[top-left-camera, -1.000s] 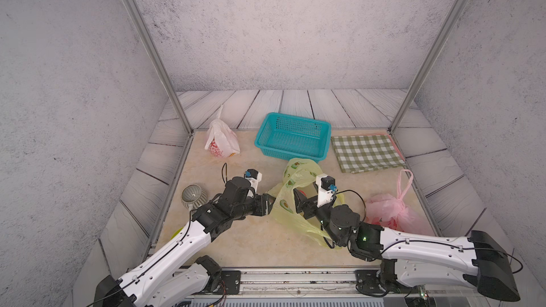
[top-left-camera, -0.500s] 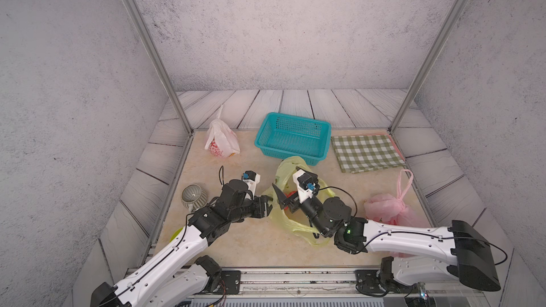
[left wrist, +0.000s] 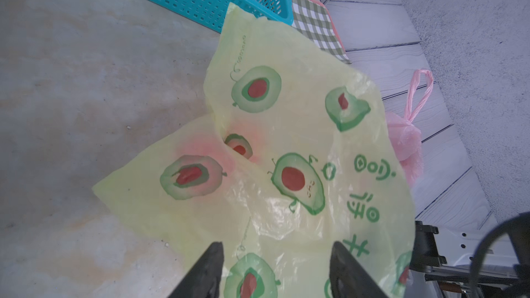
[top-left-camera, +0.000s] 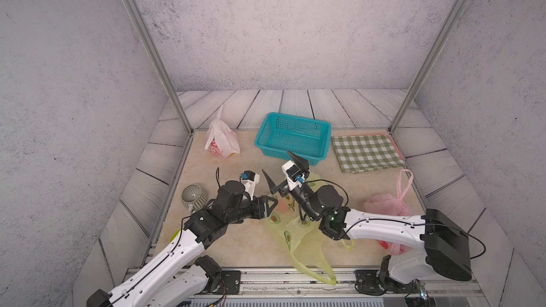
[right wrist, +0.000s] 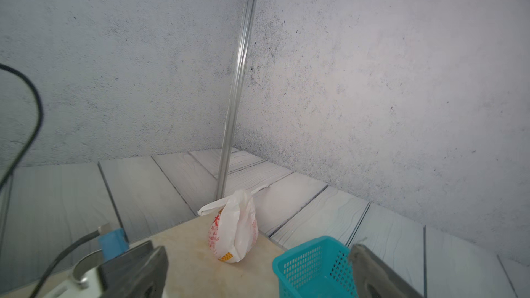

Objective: Untie the knot of a plastic bag & take out the apple
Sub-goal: Adjust the plastic bag at the center of the board.

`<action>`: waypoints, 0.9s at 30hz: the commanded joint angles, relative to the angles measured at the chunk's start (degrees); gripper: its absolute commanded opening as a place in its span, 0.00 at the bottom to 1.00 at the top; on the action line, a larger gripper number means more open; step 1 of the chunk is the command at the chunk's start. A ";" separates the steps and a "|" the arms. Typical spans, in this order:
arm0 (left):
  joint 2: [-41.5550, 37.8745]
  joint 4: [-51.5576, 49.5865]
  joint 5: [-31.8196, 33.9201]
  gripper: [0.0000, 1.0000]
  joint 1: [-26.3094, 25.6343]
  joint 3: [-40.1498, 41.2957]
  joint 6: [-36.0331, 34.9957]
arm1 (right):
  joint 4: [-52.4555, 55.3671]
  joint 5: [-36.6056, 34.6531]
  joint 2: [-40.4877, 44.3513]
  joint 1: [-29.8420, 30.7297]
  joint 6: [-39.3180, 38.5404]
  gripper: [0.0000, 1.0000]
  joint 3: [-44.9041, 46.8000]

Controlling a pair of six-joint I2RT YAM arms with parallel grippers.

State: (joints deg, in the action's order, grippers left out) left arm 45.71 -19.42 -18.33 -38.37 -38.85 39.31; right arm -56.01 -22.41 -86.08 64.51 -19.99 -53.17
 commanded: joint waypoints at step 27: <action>1.50 0.02 29.32 0.95 -29.43 14.45 24.84 | 88.94 0.36 26.21 -14.14 38.80 0.99 3.49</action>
State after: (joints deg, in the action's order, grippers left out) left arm 46.78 -19.00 2.90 -68.79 -25.56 64.75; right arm 36.07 -27.57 -57.78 52.29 19.22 -49.98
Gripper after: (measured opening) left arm 0.927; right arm 0.988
